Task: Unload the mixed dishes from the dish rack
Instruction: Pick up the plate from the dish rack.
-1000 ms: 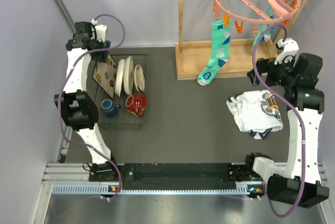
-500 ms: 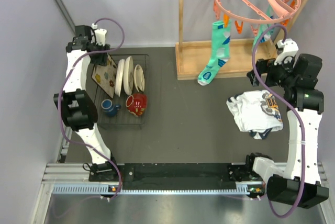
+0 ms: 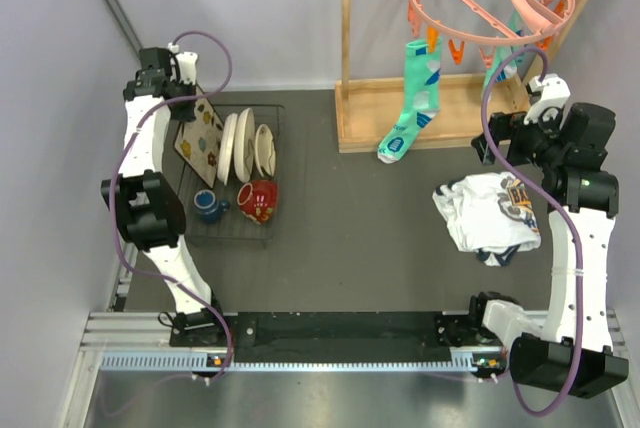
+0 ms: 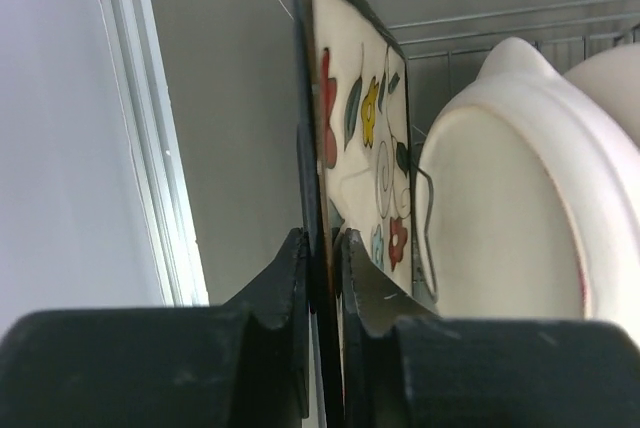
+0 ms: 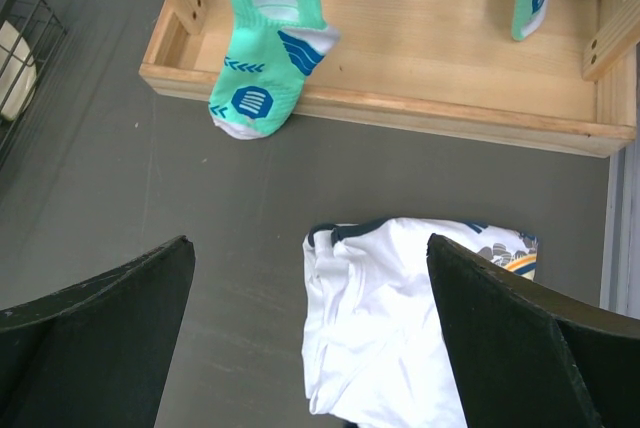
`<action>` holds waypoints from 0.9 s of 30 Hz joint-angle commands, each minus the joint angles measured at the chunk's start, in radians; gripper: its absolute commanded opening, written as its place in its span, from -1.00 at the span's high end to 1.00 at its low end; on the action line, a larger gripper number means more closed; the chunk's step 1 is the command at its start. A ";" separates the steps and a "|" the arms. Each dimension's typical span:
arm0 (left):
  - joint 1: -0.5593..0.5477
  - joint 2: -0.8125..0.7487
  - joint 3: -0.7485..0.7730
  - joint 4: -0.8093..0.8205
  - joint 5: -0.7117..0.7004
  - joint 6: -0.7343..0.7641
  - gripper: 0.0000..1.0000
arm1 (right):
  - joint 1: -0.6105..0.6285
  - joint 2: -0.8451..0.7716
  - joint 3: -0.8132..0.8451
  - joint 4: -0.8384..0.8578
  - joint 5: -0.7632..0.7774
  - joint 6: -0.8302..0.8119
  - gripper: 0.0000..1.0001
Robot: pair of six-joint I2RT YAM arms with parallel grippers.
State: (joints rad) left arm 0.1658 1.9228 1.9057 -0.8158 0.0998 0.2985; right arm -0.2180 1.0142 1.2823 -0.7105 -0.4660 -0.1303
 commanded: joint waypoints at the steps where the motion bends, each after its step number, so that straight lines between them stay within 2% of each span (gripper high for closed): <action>1: 0.001 -0.010 0.023 -0.019 0.011 0.042 0.85 | 0.000 -0.025 -0.006 0.046 -0.011 -0.005 -0.98; 4: 0.003 -0.011 0.047 -0.020 0.005 0.036 1.00 | 0.000 -0.026 -0.006 0.045 -0.008 -0.006 -0.97; 16: -0.003 -0.027 0.144 -0.049 -0.025 -0.053 1.00 | 0.000 -0.031 -0.014 0.048 -0.010 -0.005 -0.97; 27: -0.022 -0.039 0.253 -0.046 -0.123 -0.081 1.00 | 0.000 -0.037 -0.017 0.048 -0.011 -0.005 -0.97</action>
State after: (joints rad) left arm 0.1524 1.9404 2.0472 -0.9600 0.0319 0.2306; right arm -0.2180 1.0035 1.2694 -0.6968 -0.4660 -0.1299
